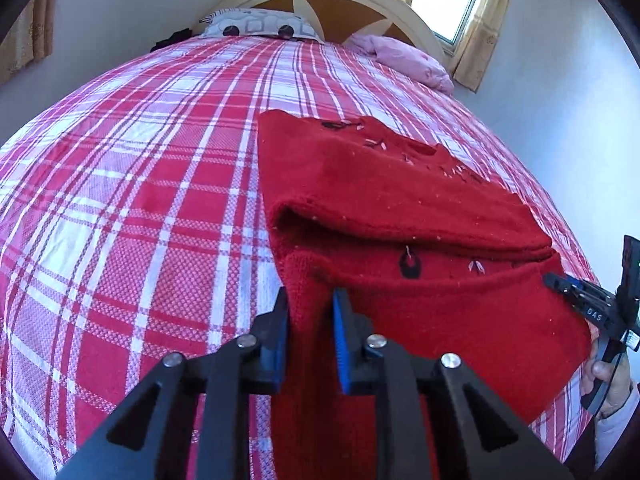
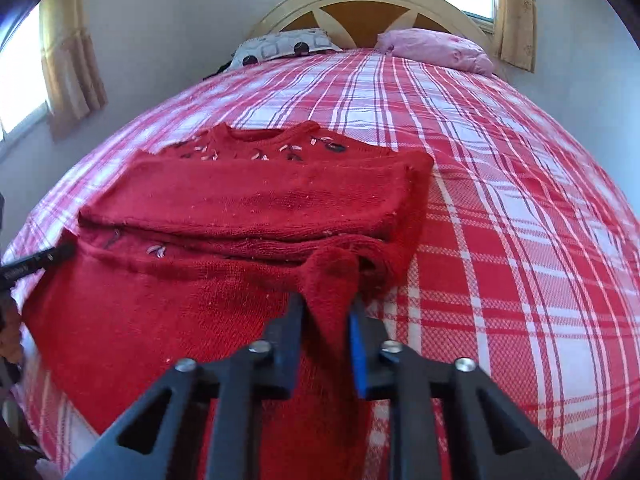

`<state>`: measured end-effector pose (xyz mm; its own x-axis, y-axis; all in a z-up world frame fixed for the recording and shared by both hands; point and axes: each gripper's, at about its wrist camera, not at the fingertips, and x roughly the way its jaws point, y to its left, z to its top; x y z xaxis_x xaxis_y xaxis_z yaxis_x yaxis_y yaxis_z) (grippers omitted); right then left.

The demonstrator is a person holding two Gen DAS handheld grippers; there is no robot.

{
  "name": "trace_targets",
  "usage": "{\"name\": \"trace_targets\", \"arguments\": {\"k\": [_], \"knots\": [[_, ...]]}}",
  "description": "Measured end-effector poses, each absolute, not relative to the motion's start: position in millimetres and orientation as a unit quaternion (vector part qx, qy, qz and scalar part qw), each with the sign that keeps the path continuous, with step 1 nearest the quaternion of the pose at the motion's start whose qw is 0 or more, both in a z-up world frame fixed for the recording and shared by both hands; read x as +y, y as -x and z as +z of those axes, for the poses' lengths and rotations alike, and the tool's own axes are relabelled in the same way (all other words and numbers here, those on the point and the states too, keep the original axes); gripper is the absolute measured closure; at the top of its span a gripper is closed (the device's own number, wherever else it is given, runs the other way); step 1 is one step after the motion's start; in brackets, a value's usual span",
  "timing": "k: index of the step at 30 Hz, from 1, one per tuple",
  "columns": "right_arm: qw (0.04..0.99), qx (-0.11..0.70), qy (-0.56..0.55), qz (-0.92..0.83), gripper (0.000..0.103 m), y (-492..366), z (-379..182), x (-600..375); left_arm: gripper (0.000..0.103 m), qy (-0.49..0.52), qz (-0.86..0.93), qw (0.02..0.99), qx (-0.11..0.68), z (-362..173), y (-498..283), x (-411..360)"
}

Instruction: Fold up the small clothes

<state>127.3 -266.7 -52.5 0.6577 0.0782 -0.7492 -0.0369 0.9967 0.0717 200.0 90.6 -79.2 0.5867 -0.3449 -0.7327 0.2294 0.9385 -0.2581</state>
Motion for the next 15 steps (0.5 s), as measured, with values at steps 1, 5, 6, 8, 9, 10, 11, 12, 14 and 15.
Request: {"name": "trace_targets", "arguments": {"k": [1, 5, 6, 8, 9, 10, 11, 12, 14, 15], "knots": [[0.91, 0.412, -0.035, 0.032, 0.089, -125.7, -51.2, -270.7, 0.083, 0.065, -0.161, 0.889, 0.424, -80.0, -199.7, 89.6], [0.911, 0.404, -0.074, 0.034, 0.09, -116.0, -47.7, -284.8, 0.091, 0.057, -0.158, 0.899, 0.405, -74.1, -192.8, 87.1], [0.912, 0.402, -0.077, 0.034, 0.09, -114.4, -47.9, -286.0, 0.091, 0.052, -0.154, 0.902, 0.4, -72.2, -191.2, 86.4], [0.911, 0.402, -0.09, 0.034, 0.09, -110.7, -49.4, -290.7, 0.091, 0.038, -0.146, 0.907, 0.393, -69.9, -189.4, 84.7], [0.91, 0.401, -0.095, 0.035, 0.09, -110.2, -50.6, -291.0, 0.091, 0.033, -0.146, 0.908, 0.391, -69.6, -189.2, 83.6], [0.91, 0.401, -0.103, 0.035, 0.09, -109.0, -51.4, -292.6, 0.091, 0.03, -0.145, 0.908, 0.391, -70.2, -189.9, 82.5], [0.909, 0.399, -0.11, 0.039, 0.09, -108.1, -51.4, -293.5, 0.091, 0.028, -0.144, 0.908, 0.391, -70.3, -190.4, 81.7], [0.909, 0.398, -0.113, 0.044, 0.09, -108.3, -51.2, -293.5, 0.091, 0.028, -0.147, 0.909, 0.39, -70.0, -190.3, 81.0], [0.911, 0.395, -0.11, 0.048, 0.09, -110.8, -49.2, -291.1, 0.09, 0.031, -0.155, 0.909, 0.386, -69.1, -190.9, 80.4], [0.91, 0.398, -0.108, 0.053, 0.089, -113.8, -48.2, -290.0, 0.085, 0.038, -0.16, 0.908, 0.386, -68.7, -192.7, 80.8]]}}
